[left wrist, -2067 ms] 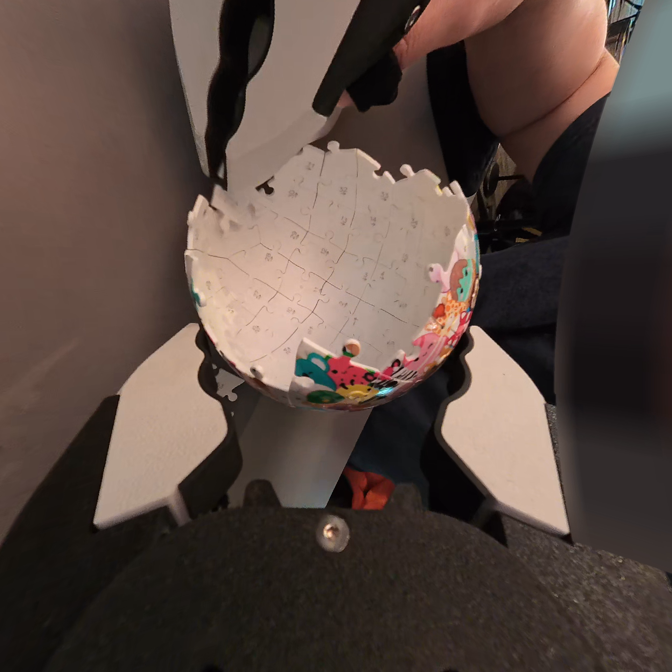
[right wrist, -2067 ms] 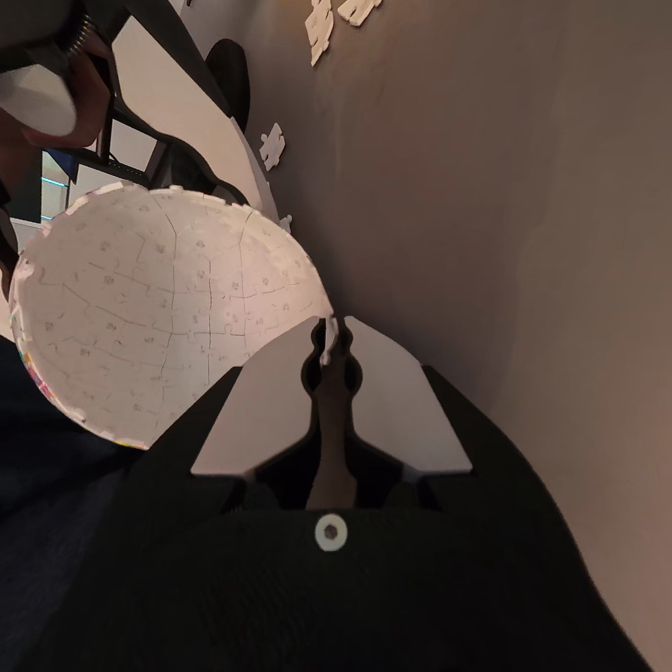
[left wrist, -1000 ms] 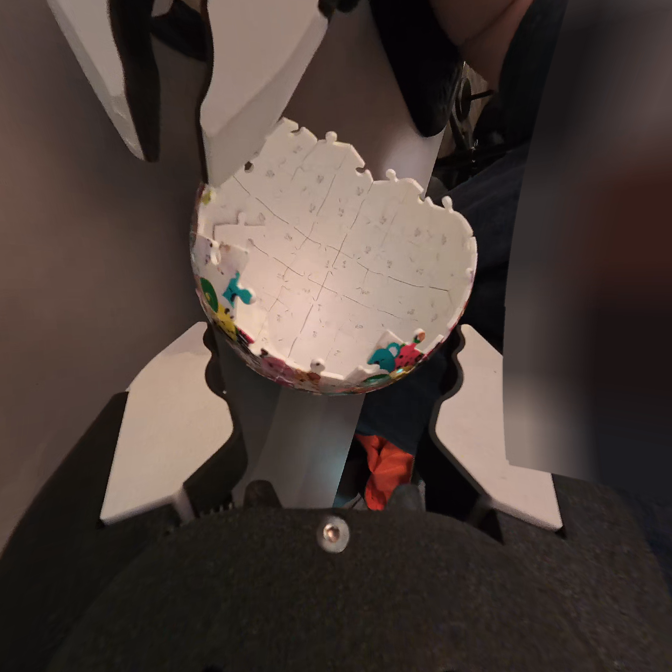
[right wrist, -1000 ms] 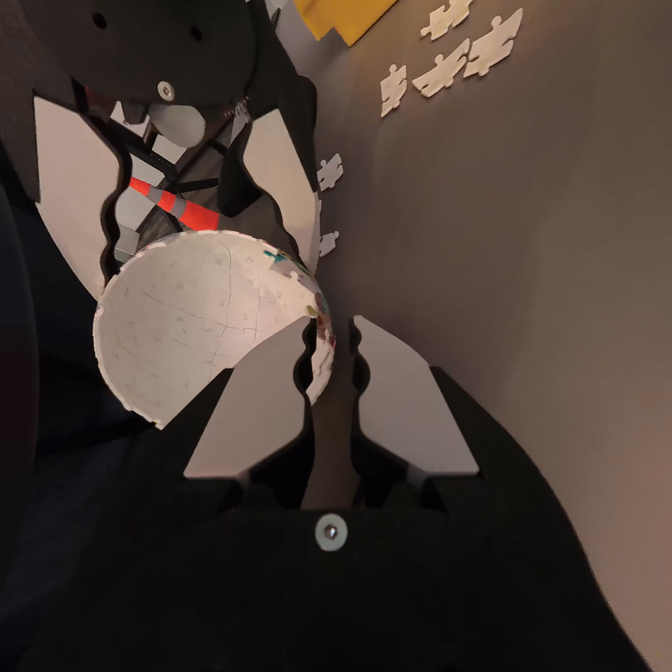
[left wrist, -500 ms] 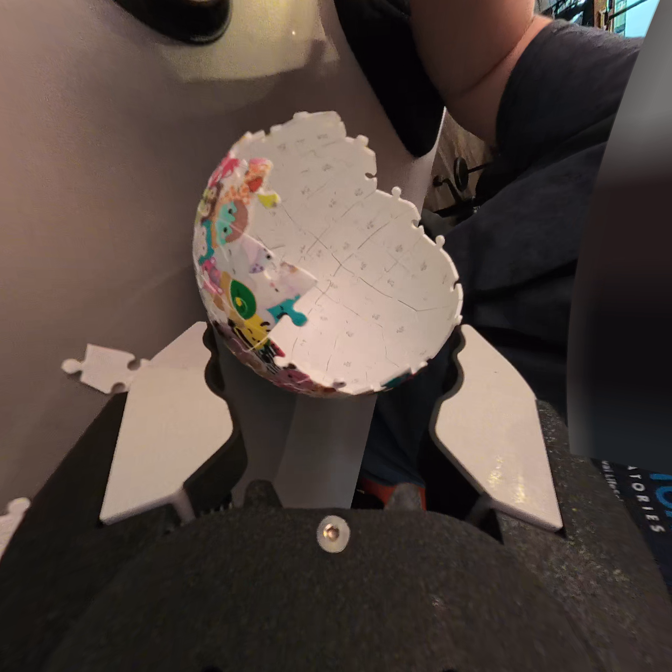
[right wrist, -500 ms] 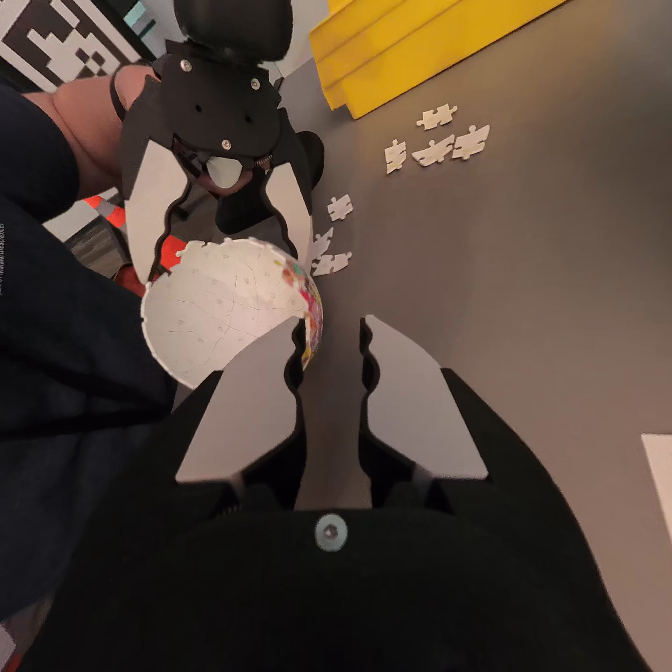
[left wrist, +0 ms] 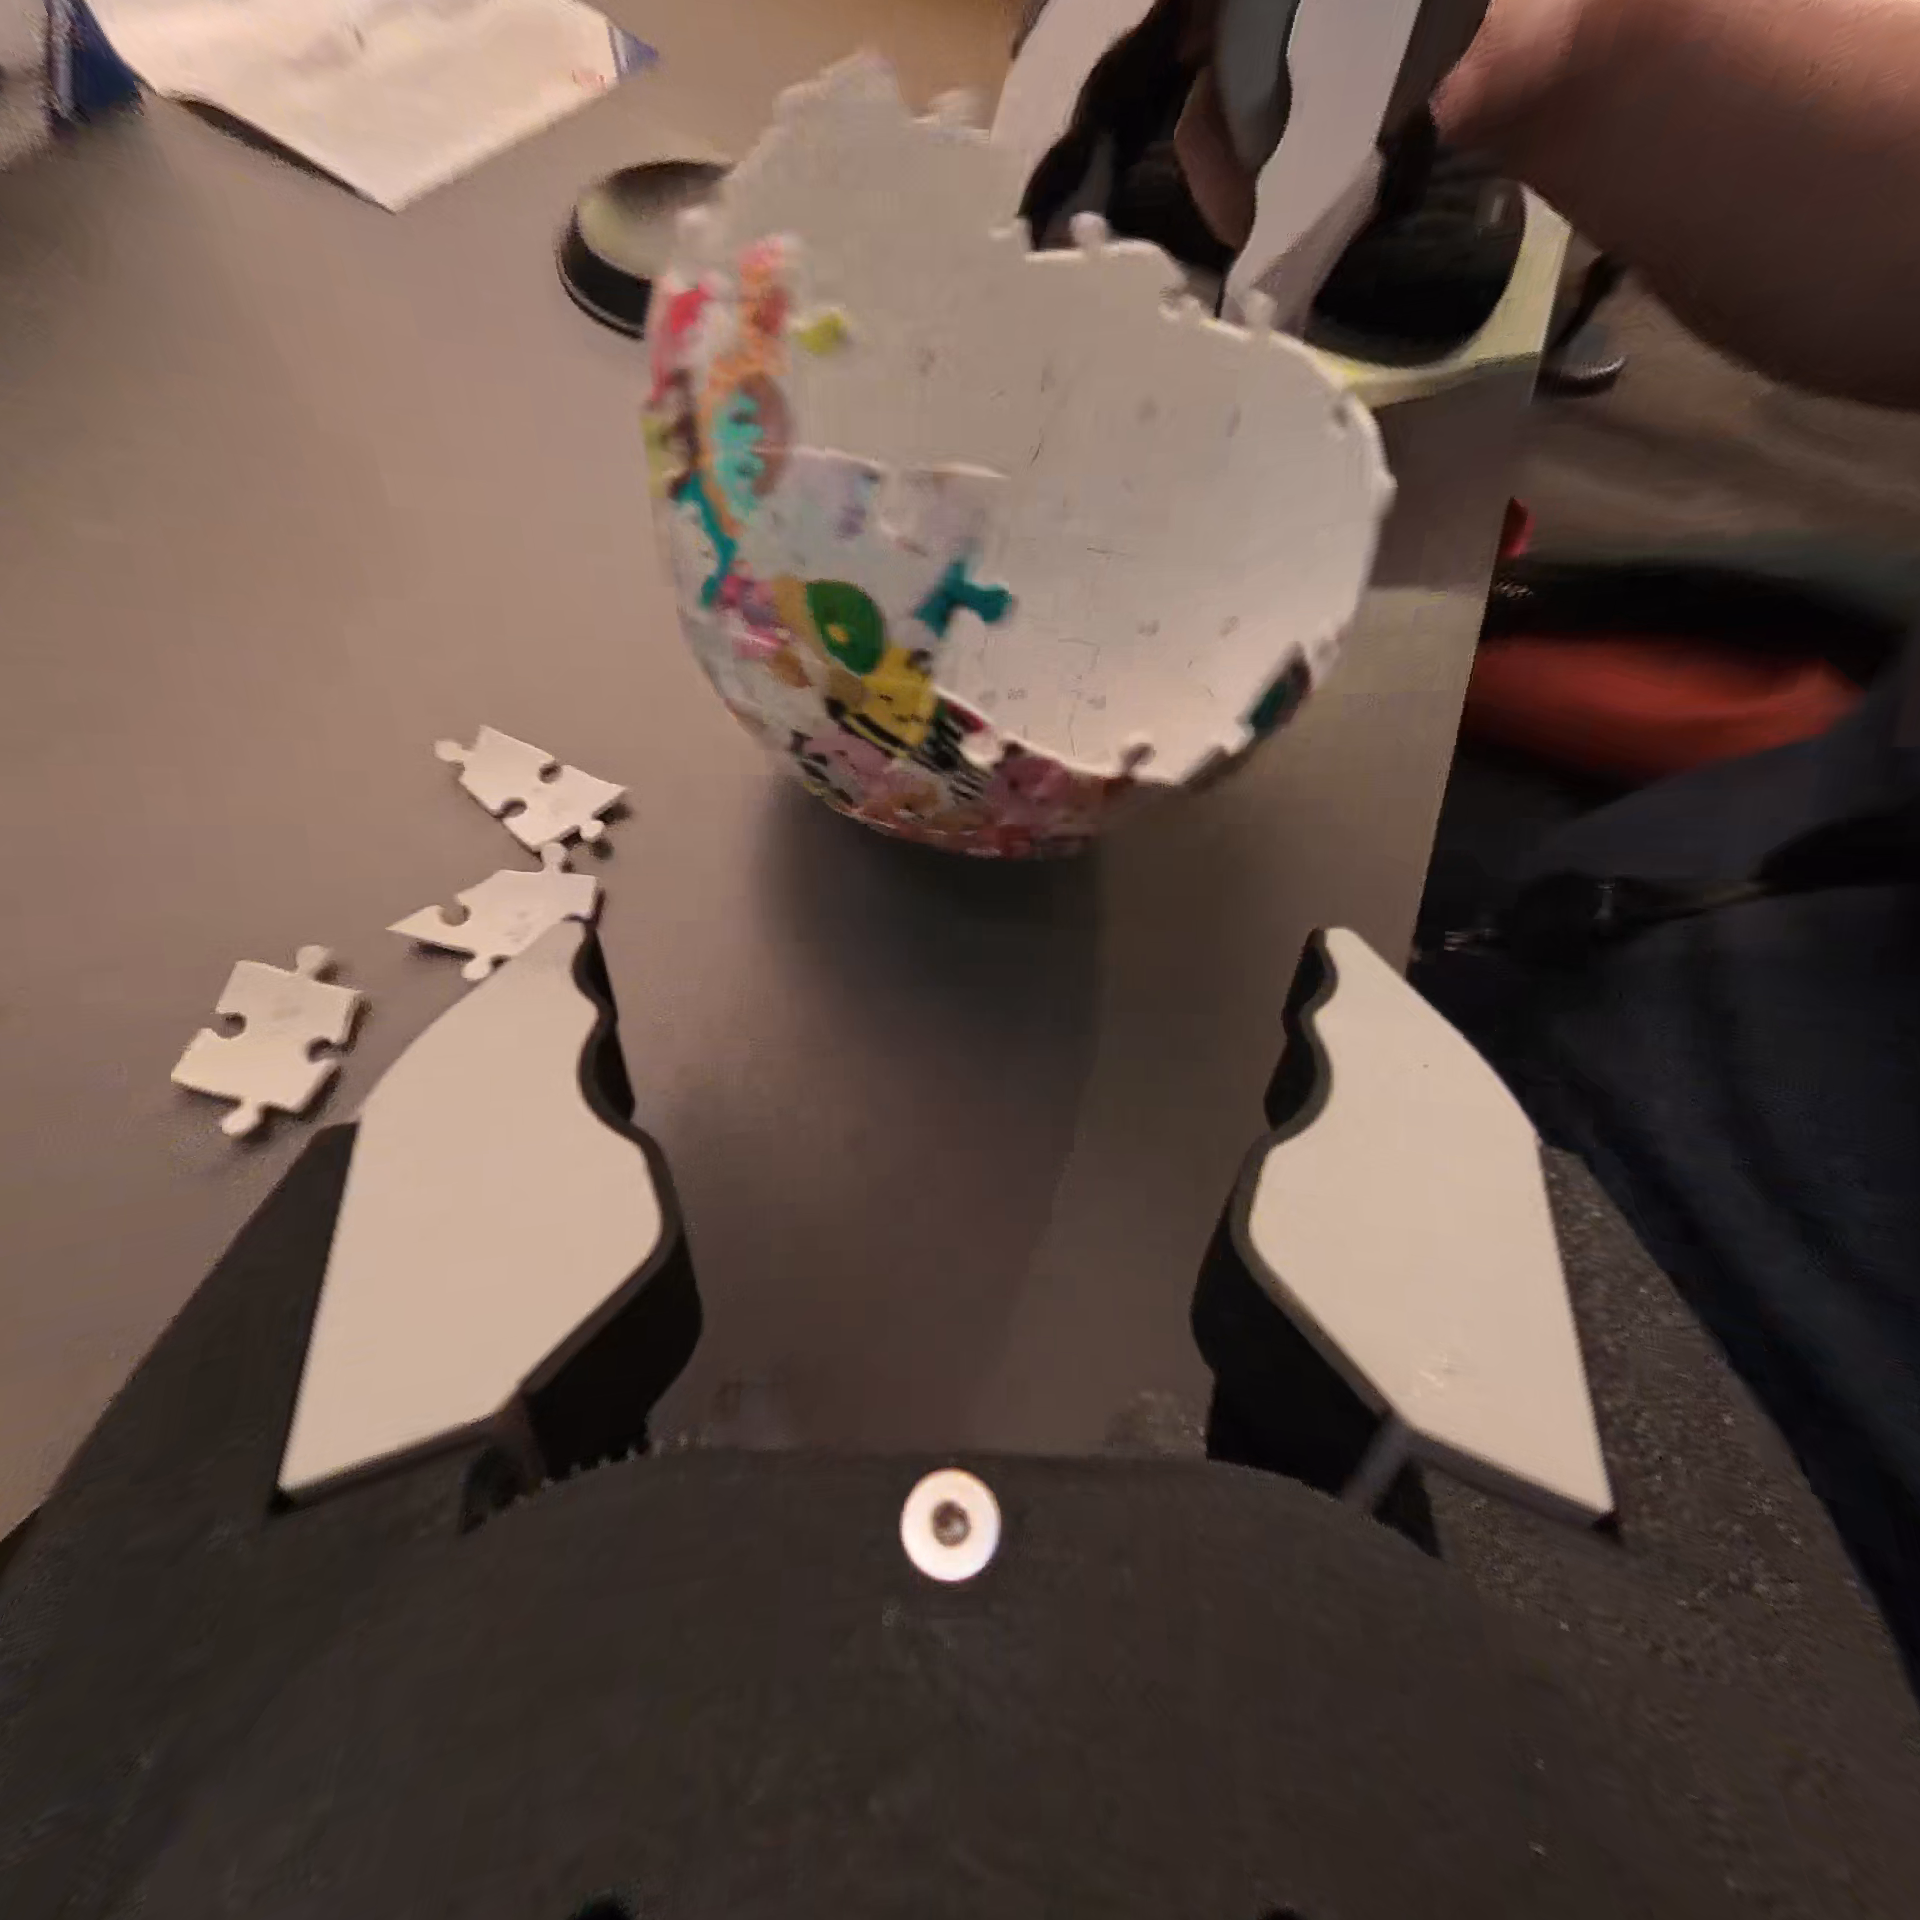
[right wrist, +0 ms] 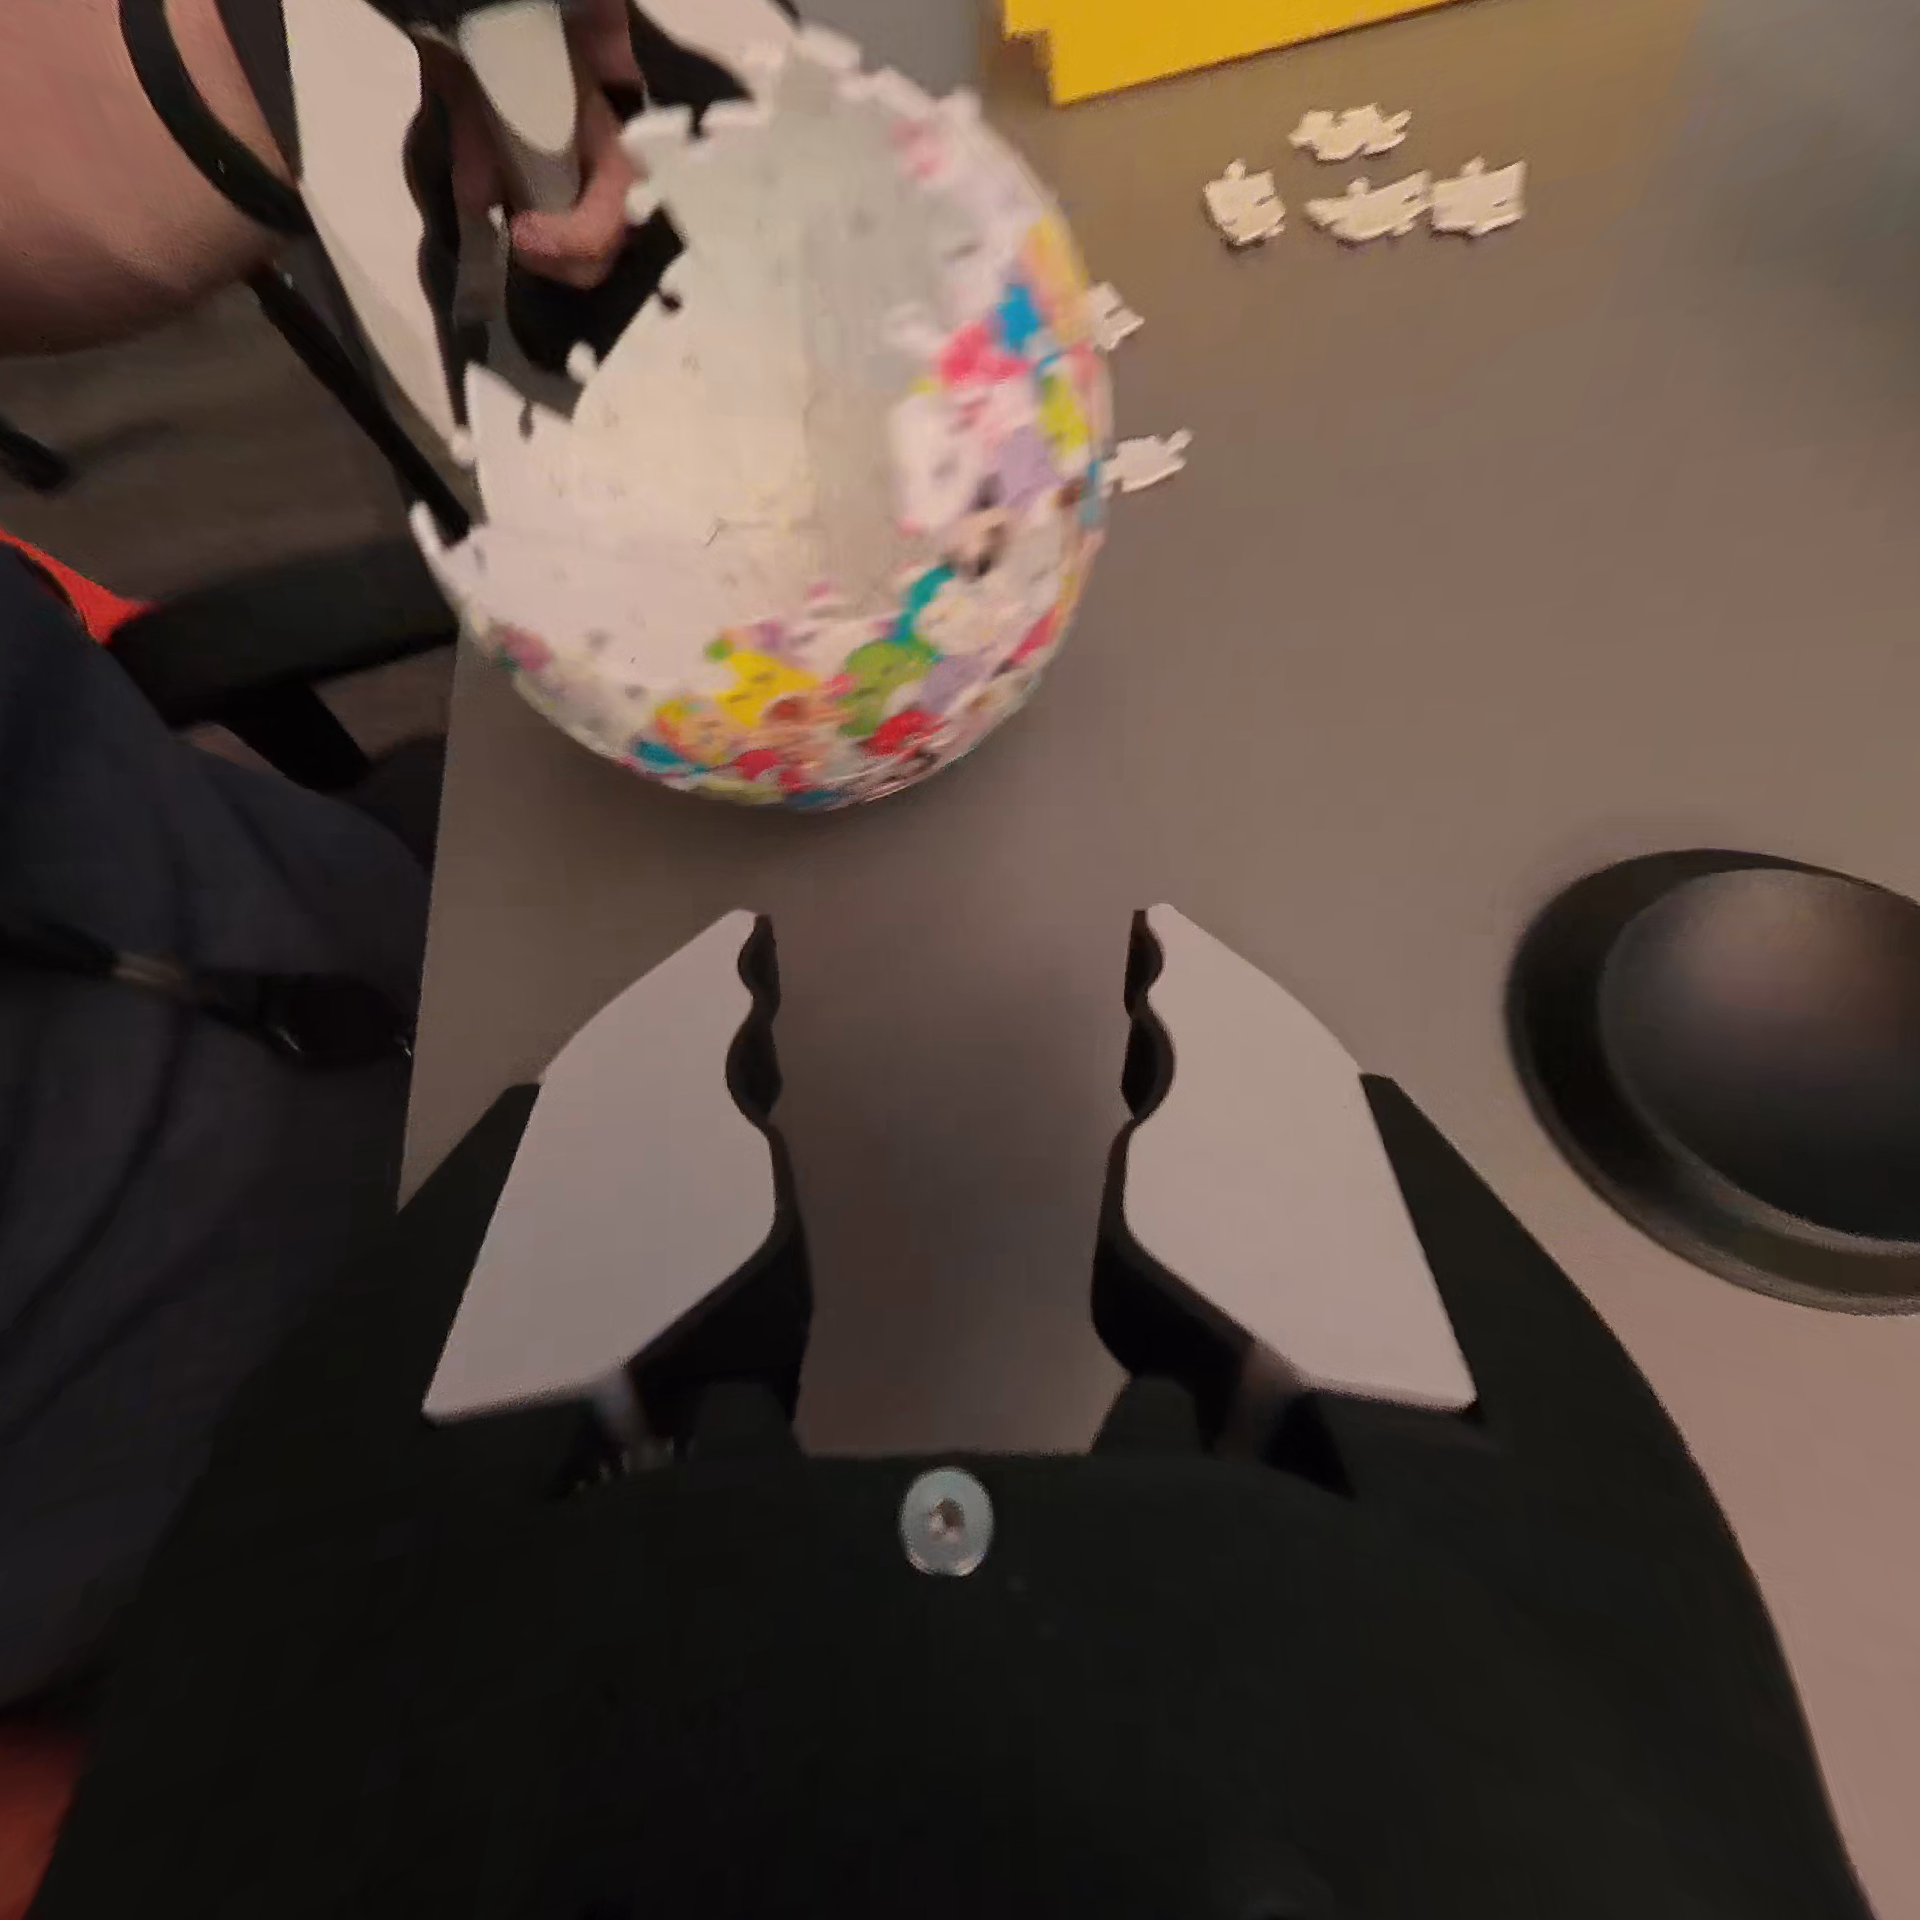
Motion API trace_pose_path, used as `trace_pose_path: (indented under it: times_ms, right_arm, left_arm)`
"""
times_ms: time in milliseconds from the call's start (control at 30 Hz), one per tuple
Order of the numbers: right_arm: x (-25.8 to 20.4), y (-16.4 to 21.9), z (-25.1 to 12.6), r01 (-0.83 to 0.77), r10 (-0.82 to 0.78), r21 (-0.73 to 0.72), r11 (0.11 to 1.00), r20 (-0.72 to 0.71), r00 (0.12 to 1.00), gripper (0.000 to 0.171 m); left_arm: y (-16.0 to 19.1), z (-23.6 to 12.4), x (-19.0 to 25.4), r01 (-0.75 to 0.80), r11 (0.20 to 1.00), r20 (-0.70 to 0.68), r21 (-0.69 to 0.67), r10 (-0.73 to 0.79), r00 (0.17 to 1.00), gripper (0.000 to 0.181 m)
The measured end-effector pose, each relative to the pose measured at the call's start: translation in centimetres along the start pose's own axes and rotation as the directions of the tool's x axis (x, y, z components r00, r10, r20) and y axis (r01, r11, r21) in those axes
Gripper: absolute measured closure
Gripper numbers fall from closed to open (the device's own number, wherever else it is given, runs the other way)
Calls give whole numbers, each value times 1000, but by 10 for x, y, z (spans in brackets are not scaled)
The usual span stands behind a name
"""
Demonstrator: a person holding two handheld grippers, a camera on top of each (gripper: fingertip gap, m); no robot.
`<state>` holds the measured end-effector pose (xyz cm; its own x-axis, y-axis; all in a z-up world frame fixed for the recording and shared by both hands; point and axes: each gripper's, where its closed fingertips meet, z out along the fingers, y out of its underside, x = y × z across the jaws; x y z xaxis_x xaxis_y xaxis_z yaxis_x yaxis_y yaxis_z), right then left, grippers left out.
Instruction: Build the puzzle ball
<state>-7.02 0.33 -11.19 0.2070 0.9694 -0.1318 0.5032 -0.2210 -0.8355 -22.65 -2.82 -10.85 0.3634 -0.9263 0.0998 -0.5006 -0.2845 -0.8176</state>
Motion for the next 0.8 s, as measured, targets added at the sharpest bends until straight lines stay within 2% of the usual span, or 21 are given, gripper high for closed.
trace_pose_path:
  times_ms: [33, 100, 200, 367, 467, 633, 800]
  right_arm:
    - [-6, 4, 5, 13, -13, -15, 1000, 4, 1000, 105]
    - [-12, 9, 15, 29, -29, -42, 999, -2, 1000, 104]
    - [-15, 7, 24, 29, -30, -40, 999, -23, 999, 103]
    - [-7, 0, 41, 20, -22, -22, 1000, -56, 998, 82]
    - [-1, -4, 48, 28, -29, -16, 999, -70, 997, 76]
    - [-4, -13, 49, 68, -68, 10, 998, -52, 996, 77]
    - [-14, -17, 45, 114, -113, 46, 992, -19, 993, 78]
  left_arm:
    - [1, 1, 4, -36, 999, 26, 1, 36, 999, 68]
    - [2, 8, 9, -70, 997, 56, -19, 71, 996, 66]
    - [-6, 18, 10, -15, 1000, 43, 13, 14, 999, 64]
    - [-15, 27, 1, 37, 998, 96, 41, -41, 995, 60]
    - [-19, 35, 4, 74, 996, 96, 58, -79, 992, 59]
    - [-26, 42, 12, 109, 989, 71, 104, -117, 991, 61]
    - [-23, 45, 14, 81, 993, 88, 87, -88, 992, 61]
